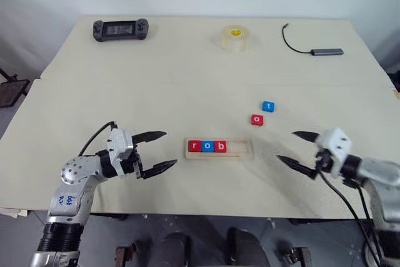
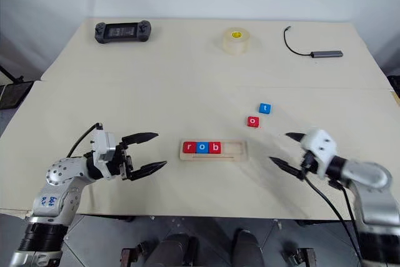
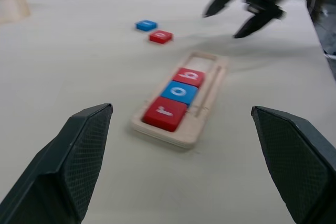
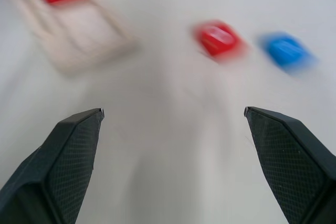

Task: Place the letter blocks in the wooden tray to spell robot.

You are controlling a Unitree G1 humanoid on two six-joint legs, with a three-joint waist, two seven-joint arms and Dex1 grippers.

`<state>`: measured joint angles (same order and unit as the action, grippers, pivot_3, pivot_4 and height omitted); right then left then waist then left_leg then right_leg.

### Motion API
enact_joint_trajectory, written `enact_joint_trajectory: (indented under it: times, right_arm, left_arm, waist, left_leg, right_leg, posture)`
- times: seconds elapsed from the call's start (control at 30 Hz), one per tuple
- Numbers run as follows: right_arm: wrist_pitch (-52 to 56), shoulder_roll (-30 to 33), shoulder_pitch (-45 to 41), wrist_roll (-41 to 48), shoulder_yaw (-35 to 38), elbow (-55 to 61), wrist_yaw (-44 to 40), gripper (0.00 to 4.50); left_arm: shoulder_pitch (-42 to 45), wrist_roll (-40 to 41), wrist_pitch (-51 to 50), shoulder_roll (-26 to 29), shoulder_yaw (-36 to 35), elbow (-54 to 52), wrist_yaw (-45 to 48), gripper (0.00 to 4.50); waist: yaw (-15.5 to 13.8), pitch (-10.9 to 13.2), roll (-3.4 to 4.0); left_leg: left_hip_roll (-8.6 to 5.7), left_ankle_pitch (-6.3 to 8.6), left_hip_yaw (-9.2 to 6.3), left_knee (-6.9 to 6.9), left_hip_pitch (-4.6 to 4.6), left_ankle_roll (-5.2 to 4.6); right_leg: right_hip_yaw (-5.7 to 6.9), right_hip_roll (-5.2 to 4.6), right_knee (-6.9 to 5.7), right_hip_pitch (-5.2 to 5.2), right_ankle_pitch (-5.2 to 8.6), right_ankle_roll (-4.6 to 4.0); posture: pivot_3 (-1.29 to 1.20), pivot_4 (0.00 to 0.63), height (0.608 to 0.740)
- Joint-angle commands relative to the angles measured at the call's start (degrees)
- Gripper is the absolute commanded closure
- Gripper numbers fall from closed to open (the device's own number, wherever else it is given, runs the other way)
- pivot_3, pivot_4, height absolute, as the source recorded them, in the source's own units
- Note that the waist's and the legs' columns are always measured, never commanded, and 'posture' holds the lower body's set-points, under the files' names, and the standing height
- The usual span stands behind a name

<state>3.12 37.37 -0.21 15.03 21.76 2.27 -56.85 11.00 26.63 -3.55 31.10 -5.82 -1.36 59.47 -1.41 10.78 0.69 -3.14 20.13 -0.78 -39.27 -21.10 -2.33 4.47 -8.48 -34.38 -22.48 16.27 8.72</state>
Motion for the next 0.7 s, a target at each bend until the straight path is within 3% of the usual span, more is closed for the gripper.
enact_joint_trajectory:
  times: [0.03,0.33,0.6,0.7]
  right_arm:
    - [-5.13,-2.52,5.00,3.08,7.10,2.35,4.63,0.01]
    - [-5.08,-5.59,10.84,8.27,9.20,4.70,8.87,0.01]
    - [7.90,-0.69,-2.82,9.87,0.72,7.25,11.34,0.01]
    - [17.74,0.06,-13.82,8.98,-4.77,5.06,15.64,0.01]
  left_arm:
    - [1.40,0.76,0.55,-0.50,-1.47,1.72,-0.61,0.00]
    - [4.73,0.26,2.15,0.09,-0.98,6.38,3.01,0.00]
    - [4.44,-0.45,1.63,0.35,-0.66,4.60,2.89,0.00]
    - [3.99,-0.45,0.83,-0.01,-0.44,2.62,1.51,0.00]
  waist:
    - [0.06,0.00,0.01]
    - [0.40,-0.02,0.03]
    - [1.19,-0.02,0.04]
    - [1.41,-0.02,0.04]
  left_leg:
    - [0.02,0.00,0.02,0.00,0.02,0.01]
    - [0.08,-0.02,0.19,0.00,0.14,0.01]
    - [0.10,-0.04,0.19,-0.01,0.16,0.01]
    - [0.10,-0.04,0.14,-0.01,0.11,0.00]
  right_leg:
    - [-0.01,0.02,-0.01,0.02,0.00,0.00]
    - [-0.21,0.04,-0.11,0.00,0.00,0.00]
    - [-0.26,0.03,-0.18,-0.05,0.01,-0.01]
    - [-0.21,0.03,-0.16,-0.07,0.01,-0.02]
  posture:
    - [0.00,0.150,0.740]
    - [0.00,0.150,0.740]
    - [0.00,0.150,0.740]
    - [0.00,0.150,0.740]
